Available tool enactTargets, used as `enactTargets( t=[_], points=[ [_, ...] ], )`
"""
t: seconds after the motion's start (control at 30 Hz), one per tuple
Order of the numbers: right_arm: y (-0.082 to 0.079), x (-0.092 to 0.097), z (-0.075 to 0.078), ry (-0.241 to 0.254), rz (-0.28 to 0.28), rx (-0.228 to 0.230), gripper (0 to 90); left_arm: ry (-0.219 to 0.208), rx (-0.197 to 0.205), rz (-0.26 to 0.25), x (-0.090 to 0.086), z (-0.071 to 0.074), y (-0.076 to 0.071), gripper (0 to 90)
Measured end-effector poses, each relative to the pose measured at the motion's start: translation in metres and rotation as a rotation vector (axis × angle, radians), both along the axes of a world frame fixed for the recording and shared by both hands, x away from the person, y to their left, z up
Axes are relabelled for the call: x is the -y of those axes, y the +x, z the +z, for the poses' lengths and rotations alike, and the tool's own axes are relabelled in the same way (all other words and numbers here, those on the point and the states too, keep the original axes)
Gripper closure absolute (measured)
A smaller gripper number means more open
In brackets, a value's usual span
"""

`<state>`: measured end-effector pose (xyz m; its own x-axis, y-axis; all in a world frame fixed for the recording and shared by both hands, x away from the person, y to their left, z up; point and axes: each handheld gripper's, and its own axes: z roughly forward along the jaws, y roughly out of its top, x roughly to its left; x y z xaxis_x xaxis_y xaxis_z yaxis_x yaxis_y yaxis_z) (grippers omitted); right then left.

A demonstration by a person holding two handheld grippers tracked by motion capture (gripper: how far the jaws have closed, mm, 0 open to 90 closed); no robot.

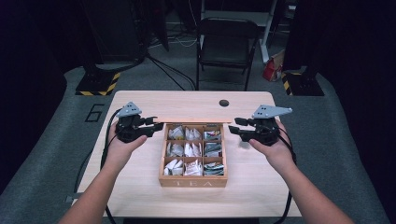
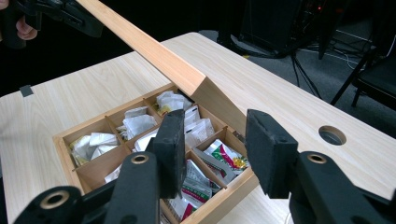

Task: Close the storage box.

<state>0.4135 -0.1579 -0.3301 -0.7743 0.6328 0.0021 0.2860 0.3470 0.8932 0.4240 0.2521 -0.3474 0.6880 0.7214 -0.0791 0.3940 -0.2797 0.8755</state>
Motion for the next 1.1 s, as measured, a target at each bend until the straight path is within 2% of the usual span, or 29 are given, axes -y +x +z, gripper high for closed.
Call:
enactTargets(
  t=[0.3, 0.4, 0.73, 1.1],
  points=[
    [-0.003, -0.001, 0.001, 0.001, 0.032, -0.007, 63.7, 0.008, -0.002, -0.007, 0.0, -0.003, -0.004, 58.8],
    [-0.004, -0.001, -0.001, 0.006, 0.038, -0.022, 64.8, 0.017, -0.001, -0.013, 0.0, -0.005, -0.007, 58.7],
    [-0.008, -0.004, -0.012, 0.015, 0.048, -0.046, 63.9, 0.011, -0.005, -0.018, -0.001, -0.013, -0.015, 58.0],
    [-0.014, -0.004, -0.017, 0.008, 0.048, -0.044, 63.5, 0.008, -0.004, -0.009, -0.004, -0.018, -0.024, 54.7]
  ],
)
